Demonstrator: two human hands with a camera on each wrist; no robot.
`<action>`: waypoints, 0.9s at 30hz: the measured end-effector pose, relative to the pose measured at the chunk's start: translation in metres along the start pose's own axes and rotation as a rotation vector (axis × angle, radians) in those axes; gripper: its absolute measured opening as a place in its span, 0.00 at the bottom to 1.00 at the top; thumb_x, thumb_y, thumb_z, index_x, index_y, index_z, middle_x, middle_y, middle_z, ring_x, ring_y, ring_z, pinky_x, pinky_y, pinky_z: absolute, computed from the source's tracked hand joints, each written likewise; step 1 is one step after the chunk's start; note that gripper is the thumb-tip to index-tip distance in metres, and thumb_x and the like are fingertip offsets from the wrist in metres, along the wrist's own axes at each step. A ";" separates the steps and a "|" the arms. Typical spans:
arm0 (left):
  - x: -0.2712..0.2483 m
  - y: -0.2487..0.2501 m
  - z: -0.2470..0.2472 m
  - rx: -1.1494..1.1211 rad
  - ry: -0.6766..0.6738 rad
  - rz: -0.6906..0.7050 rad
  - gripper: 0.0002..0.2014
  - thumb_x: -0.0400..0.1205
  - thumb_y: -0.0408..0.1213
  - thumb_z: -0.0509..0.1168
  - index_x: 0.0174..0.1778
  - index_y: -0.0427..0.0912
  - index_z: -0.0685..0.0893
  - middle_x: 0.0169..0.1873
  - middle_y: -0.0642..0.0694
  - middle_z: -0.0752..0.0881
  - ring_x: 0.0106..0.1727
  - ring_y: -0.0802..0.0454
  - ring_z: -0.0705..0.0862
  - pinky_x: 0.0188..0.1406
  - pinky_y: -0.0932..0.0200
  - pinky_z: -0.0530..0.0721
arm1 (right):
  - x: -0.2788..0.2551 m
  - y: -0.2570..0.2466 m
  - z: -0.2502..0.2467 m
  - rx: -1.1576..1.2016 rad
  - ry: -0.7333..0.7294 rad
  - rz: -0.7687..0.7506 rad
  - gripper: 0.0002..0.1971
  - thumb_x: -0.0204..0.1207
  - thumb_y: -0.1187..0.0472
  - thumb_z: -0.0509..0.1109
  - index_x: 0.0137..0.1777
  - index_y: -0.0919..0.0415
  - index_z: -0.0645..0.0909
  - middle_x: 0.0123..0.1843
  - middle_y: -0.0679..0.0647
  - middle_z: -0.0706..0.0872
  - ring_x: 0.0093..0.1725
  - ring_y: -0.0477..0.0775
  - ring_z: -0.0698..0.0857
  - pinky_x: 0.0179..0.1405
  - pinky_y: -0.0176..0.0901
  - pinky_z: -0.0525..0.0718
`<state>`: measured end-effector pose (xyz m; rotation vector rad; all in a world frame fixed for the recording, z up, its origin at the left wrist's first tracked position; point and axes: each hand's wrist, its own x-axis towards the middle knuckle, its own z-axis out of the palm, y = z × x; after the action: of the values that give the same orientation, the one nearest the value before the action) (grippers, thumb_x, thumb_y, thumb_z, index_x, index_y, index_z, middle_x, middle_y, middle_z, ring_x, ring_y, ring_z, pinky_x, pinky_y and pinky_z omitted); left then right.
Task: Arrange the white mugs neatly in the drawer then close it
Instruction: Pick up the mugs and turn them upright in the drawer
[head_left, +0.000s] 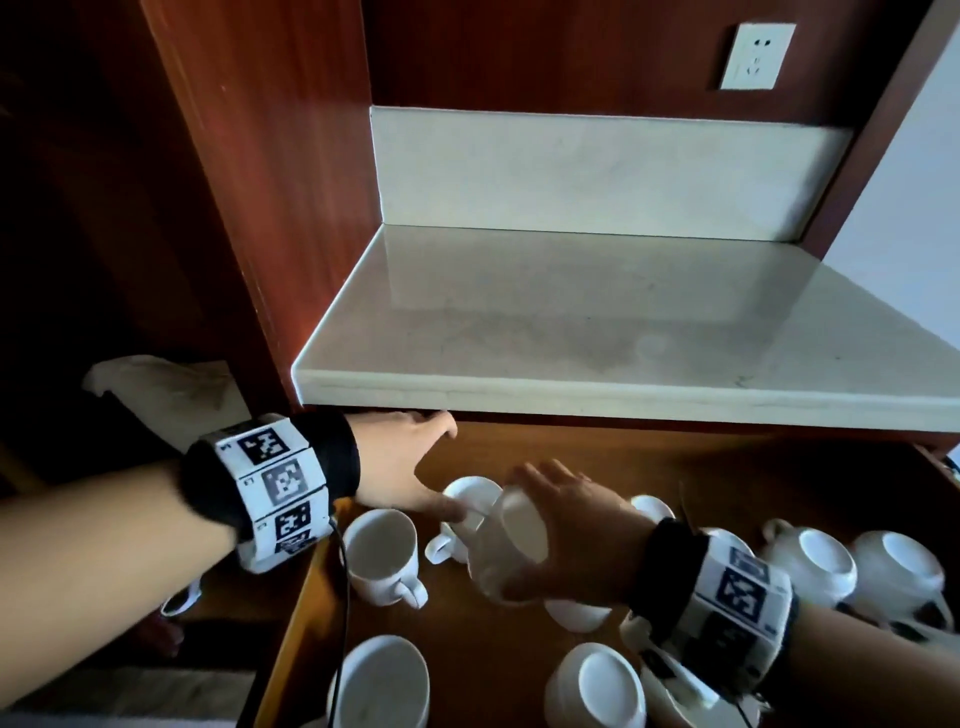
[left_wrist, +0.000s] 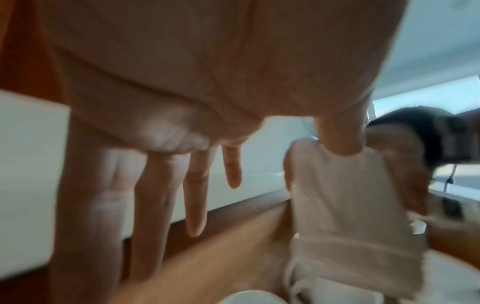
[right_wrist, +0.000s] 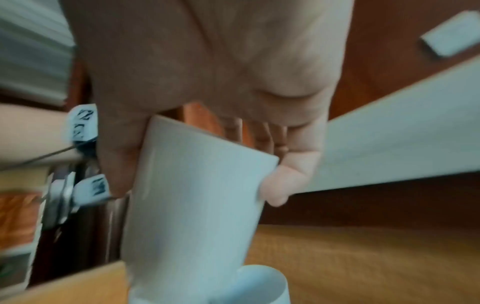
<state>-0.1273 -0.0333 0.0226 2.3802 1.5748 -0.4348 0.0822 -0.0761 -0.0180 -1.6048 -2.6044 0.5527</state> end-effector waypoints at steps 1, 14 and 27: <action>-0.001 -0.002 0.001 0.046 0.018 -0.026 0.46 0.67 0.76 0.61 0.76 0.54 0.59 0.61 0.47 0.79 0.55 0.49 0.82 0.53 0.54 0.82 | 0.001 -0.006 0.008 -0.065 -0.033 -0.015 0.43 0.60 0.33 0.75 0.72 0.47 0.62 0.66 0.51 0.73 0.62 0.56 0.77 0.55 0.48 0.81; -0.013 -0.021 0.029 -0.061 -0.074 0.031 0.39 0.71 0.71 0.64 0.73 0.51 0.69 0.68 0.48 0.79 0.62 0.50 0.80 0.60 0.50 0.82 | 0.030 -0.038 0.090 -0.365 -0.396 0.090 0.53 0.65 0.53 0.82 0.82 0.52 0.49 0.75 0.63 0.67 0.71 0.69 0.72 0.65 0.60 0.78; 0.021 0.017 0.025 -0.037 0.012 0.227 0.20 0.82 0.49 0.61 0.68 0.48 0.73 0.60 0.46 0.81 0.57 0.48 0.79 0.51 0.56 0.76 | 0.010 -0.029 0.057 -0.311 -0.338 0.128 0.48 0.63 0.41 0.80 0.78 0.56 0.61 0.72 0.59 0.72 0.70 0.65 0.74 0.64 0.59 0.76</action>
<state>-0.1062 -0.0314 -0.0077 2.4995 1.2846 -0.3414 0.0406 -0.0945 -0.0635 -1.9300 -2.9706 0.4811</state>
